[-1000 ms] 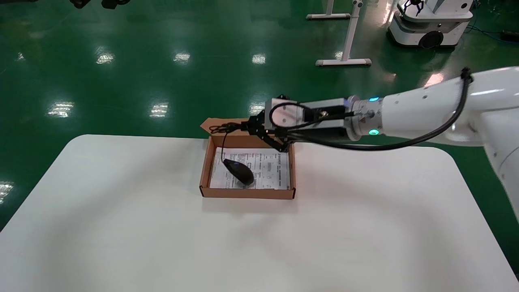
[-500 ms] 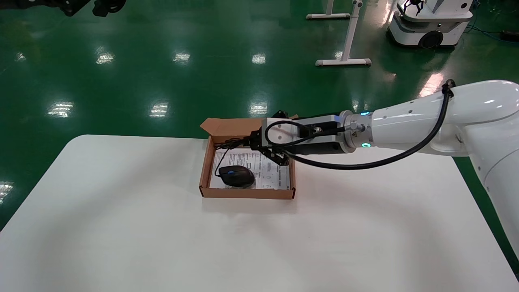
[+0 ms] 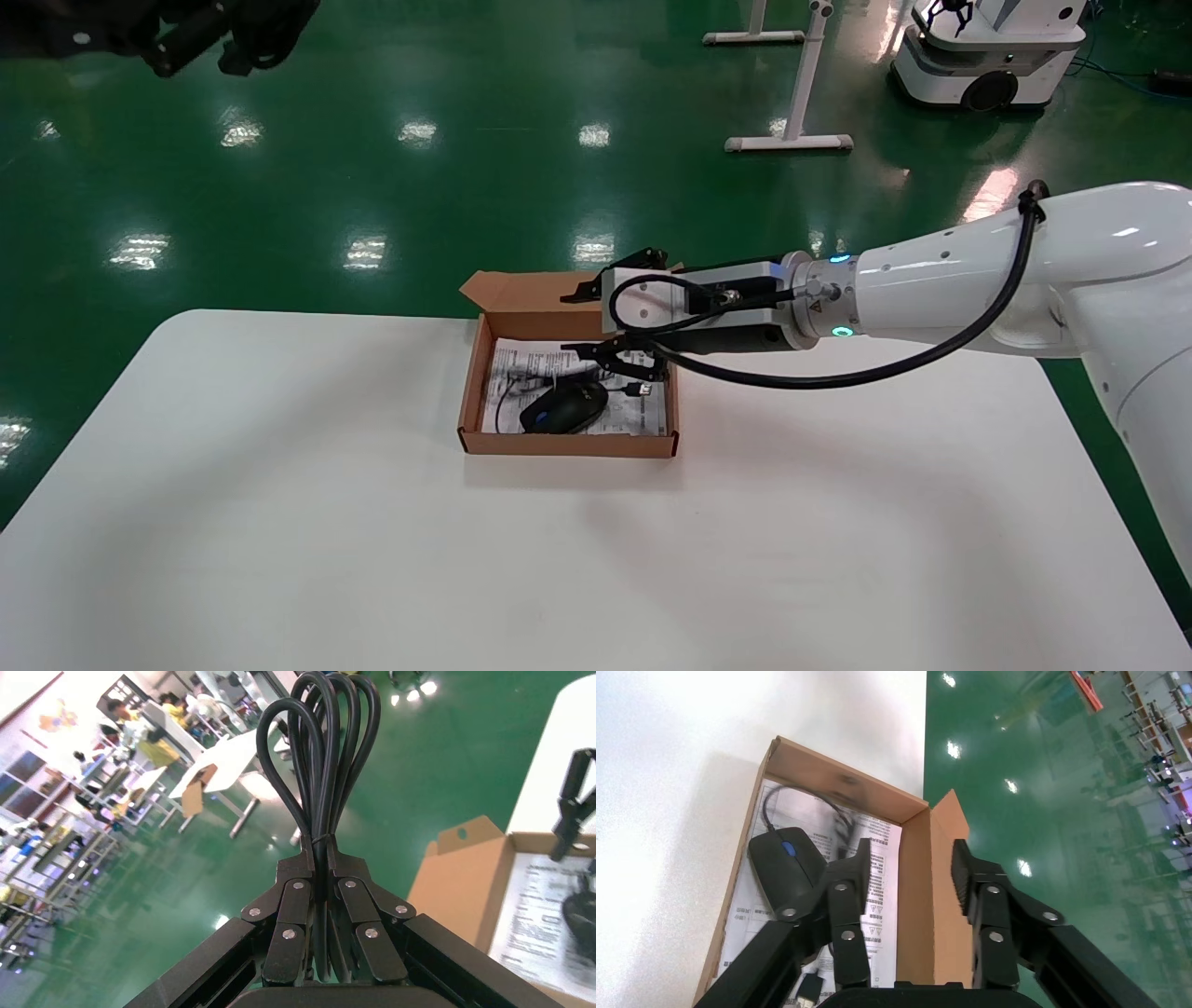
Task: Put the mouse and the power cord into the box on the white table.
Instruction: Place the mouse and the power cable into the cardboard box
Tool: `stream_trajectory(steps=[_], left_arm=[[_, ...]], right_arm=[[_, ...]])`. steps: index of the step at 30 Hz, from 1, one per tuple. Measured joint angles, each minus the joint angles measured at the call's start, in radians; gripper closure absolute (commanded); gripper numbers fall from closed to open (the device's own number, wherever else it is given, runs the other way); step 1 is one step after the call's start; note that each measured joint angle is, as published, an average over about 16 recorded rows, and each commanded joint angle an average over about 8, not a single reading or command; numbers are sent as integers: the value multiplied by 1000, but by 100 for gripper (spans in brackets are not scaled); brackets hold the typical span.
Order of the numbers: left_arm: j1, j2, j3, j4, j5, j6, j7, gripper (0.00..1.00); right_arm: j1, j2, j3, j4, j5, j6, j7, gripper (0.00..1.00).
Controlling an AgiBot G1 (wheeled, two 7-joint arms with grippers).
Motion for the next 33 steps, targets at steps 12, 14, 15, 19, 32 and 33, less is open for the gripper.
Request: stream_trajectory(steps=[12, 14, 15, 19, 32, 33], left_arm=[[110, 66, 19, 3, 15, 31, 1, 100], [140, 91, 22, 4, 17, 29, 11, 100], [154, 104, 23, 4, 17, 27, 18, 100], [209, 161, 28, 7, 20, 15, 50, 100], [293, 314, 72, 37, 77, -32, 161, 100], [296, 323, 75, 42, 82, -38, 167, 100]], right_arm=[[56, 177, 17, -25, 25, -43, 29, 0], [68, 224, 19, -28, 23, -50, 37, 0], [74, 248, 19, -30, 22, -53, 41, 0], [91, 332, 17, -31, 12, -59, 53, 0], [104, 450, 18, -21, 2, -62, 72, 0], [104, 454, 18, -20, 3, -64, 73, 0]])
